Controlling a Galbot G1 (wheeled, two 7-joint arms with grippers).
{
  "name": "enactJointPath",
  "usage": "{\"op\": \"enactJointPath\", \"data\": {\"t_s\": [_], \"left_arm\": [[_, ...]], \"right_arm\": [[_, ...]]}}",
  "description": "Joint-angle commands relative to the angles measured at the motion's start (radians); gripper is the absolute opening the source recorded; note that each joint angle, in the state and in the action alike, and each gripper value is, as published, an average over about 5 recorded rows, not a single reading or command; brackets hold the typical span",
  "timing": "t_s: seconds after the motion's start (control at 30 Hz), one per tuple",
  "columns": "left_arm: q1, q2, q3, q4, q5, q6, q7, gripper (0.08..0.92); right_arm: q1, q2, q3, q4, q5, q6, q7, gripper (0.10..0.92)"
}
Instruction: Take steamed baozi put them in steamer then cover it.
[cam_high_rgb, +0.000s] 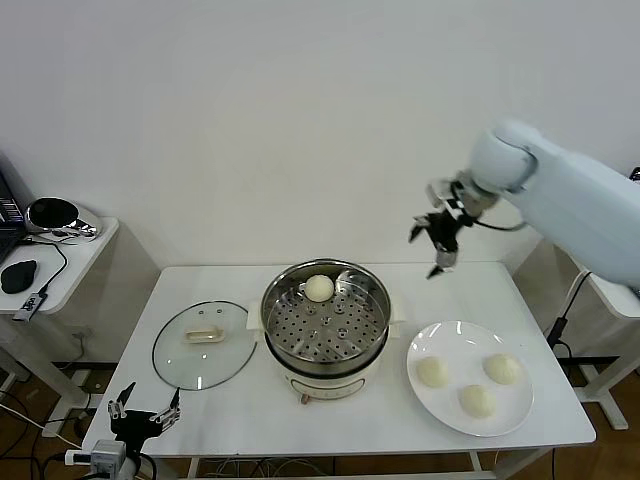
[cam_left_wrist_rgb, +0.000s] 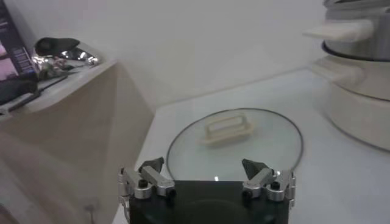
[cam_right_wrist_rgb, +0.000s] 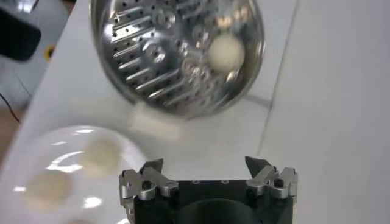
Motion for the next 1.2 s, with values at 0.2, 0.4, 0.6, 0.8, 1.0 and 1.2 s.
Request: {"op": "enactJointPath", "data": {"t_s": [0.2,0.4,0.6,0.8,1.0,1.2], "left_arm": [[0.023,-0.012,0.002,-0.018,0.008,0.0,0.0,0.823],[0.03,-0.026,0.006,-0.023,0.019,0.0,0.0,0.823],[0.03,-0.028,0.007,-0.013,0.023,-0.001,-0.001,0.823],[0.025,-0.026,0.006,-0.001,0.025,0.0,-0.002,0.823],[0.024,-0.029,0.007,0.005,0.027,0.0,-0.002,0.823],[0.025,-0.028,0.013,0.009,0.034,0.0,-0.002,0.823]], "right_arm": [[-0.372,-0.174,0.201,0.143,-0.12,-0.165,0.019,0.823],[-0.45,-0.128,0.2,0.126,-0.155,-0.156,0.073,0.823],[-0.495,-0.075,0.211,0.094,-0.168,-0.151,0.093,0.823],[-0.519,-0.031,0.232,0.047,-0.18,-0.111,0.088,0.823],[-0.545,0.006,0.239,0.017,-0.219,-0.091,0.09,0.823],[-0.594,0.055,0.284,-0.017,-0.26,-0.067,0.107,0.823]]}}
